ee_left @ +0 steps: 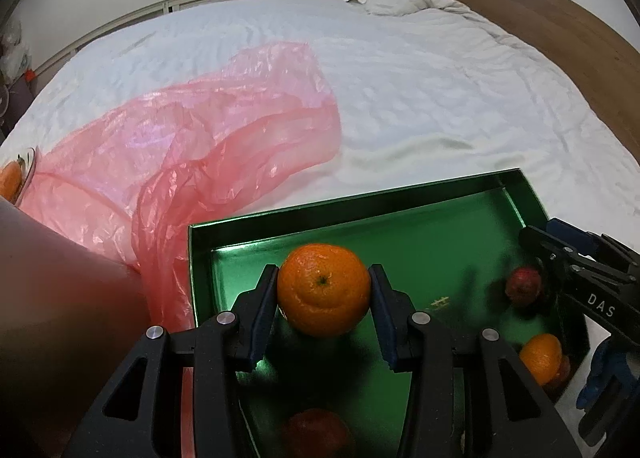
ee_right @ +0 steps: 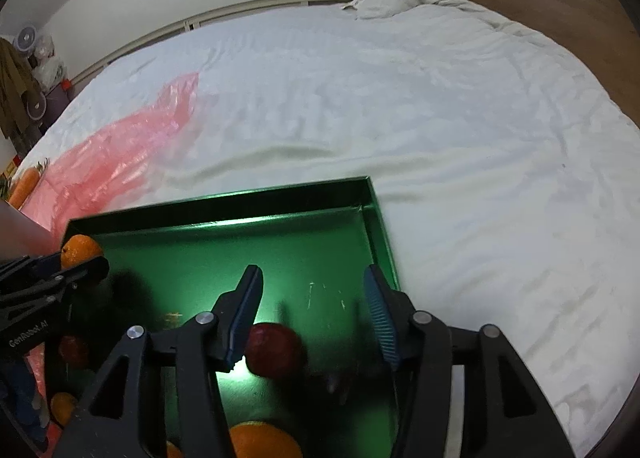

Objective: Organize fruits
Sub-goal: 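Carry the orange and plum into the green tray and open both tools, then move both open tools back to the last apple and plum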

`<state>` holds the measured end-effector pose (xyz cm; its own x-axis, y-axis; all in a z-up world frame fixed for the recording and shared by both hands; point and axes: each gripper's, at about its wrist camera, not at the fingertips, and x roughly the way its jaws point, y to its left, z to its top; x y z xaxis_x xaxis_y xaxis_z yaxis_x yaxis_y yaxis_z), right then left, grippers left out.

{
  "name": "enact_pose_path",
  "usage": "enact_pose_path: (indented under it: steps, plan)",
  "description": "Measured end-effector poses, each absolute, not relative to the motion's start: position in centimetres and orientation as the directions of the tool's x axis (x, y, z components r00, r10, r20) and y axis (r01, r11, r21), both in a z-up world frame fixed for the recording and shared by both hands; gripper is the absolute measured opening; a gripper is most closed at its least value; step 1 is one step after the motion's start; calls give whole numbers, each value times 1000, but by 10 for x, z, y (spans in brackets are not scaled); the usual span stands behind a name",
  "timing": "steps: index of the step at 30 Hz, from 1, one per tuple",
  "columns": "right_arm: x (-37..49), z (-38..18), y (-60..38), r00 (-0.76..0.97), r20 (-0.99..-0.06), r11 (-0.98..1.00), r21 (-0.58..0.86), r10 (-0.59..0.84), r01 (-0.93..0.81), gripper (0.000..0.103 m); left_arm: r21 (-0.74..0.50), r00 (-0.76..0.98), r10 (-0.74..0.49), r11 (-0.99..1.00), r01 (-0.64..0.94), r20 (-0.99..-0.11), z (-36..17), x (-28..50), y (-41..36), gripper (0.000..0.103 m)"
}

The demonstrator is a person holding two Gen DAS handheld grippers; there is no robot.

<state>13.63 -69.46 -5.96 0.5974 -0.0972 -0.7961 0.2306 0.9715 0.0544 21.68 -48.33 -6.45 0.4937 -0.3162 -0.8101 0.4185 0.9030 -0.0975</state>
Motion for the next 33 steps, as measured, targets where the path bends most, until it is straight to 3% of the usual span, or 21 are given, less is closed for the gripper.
enact_pose_path:
  steps: [12, 16, 33]
  plan:
    - [97, -31, -680, 635, -766, 966, 77, -102, 247, 103, -114, 509, -376, 875, 471, -774, -39, 181, -487, 39]
    - [85, -27, -671, 634, -766, 969, 58, -112, 242, 103, -105, 527, -387, 867, 486, -757, -32, 162, -484, 51]
    - [36, -23, -626, 623, -770, 968, 27, -139, 250, 103, -142, 495, -447, 832, 537, -745, -30, 101, -450, 51]
